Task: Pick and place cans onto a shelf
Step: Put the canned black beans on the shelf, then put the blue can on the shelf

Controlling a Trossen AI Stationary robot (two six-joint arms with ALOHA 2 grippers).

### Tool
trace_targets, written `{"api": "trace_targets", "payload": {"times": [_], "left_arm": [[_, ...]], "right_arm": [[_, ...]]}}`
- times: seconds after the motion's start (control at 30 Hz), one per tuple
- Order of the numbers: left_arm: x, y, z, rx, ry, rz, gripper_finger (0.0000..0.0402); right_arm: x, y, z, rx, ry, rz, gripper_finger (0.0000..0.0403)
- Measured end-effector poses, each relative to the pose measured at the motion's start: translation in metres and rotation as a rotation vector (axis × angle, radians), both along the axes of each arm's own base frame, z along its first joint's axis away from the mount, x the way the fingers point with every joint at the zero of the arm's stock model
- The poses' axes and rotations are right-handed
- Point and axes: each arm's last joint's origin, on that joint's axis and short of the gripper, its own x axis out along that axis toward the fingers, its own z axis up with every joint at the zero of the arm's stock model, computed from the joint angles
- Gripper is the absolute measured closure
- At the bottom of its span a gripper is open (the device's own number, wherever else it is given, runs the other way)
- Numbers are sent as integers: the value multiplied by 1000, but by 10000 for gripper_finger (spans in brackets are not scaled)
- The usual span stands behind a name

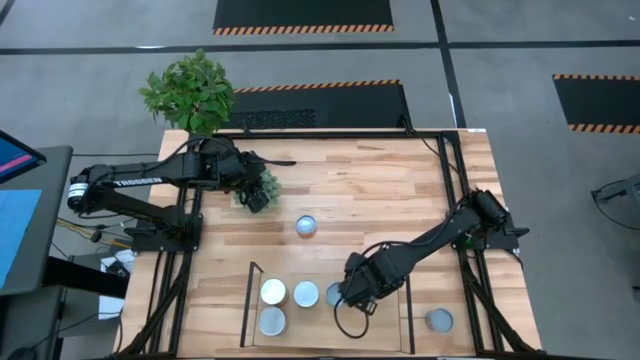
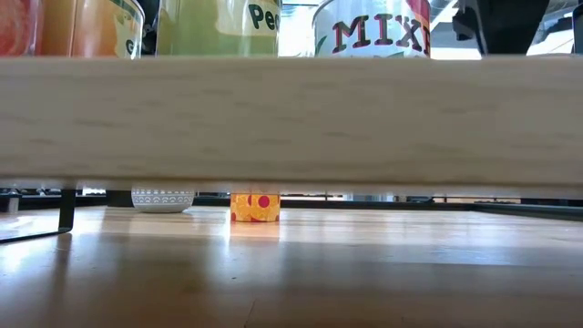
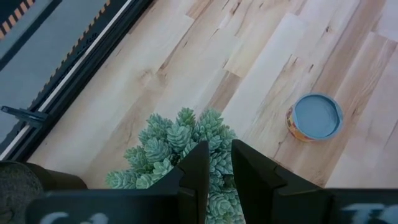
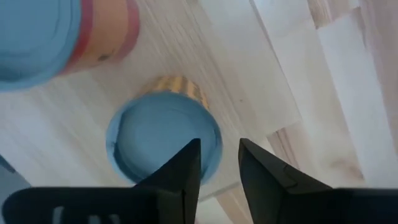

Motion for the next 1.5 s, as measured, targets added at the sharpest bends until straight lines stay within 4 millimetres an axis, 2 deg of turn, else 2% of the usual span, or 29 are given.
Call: {"api": "trace_targets", "payload": {"times": [0.17,0.3,0.47,0.6,0.73,0.87,1.07,1.33,1.5], "left_arm": [[0,0,0,0,0,0,343],[0,0,0,0,0,0,343],[0,0,0,0,0,0,343],[0,0,0,0,0,1,343],[0,0,0,3,2,-3,343],[0,0,0,2,2,-3,343],[0,0,0,-2,2,-6,343],[0,0,0,-2,1,-7,343],[0,0,0,-3,1,-7,343]], "right_arm": [[-3,-1,17,-7,30,42,267],[-11,-9,30,-106,95,78,270],[-6,-18,30,-144,69,26,275],[-4,-29,32,-213,51,45,278],[-1,-45,39,-211,41,44,281],[-8,-66,63,-240,-48,-2,285],[-34,-89,107,-224,-214,-61,285],[-55,-113,144,-109,-435,-375,285],[-55,-119,151,-35,-516,-598,285]]}}
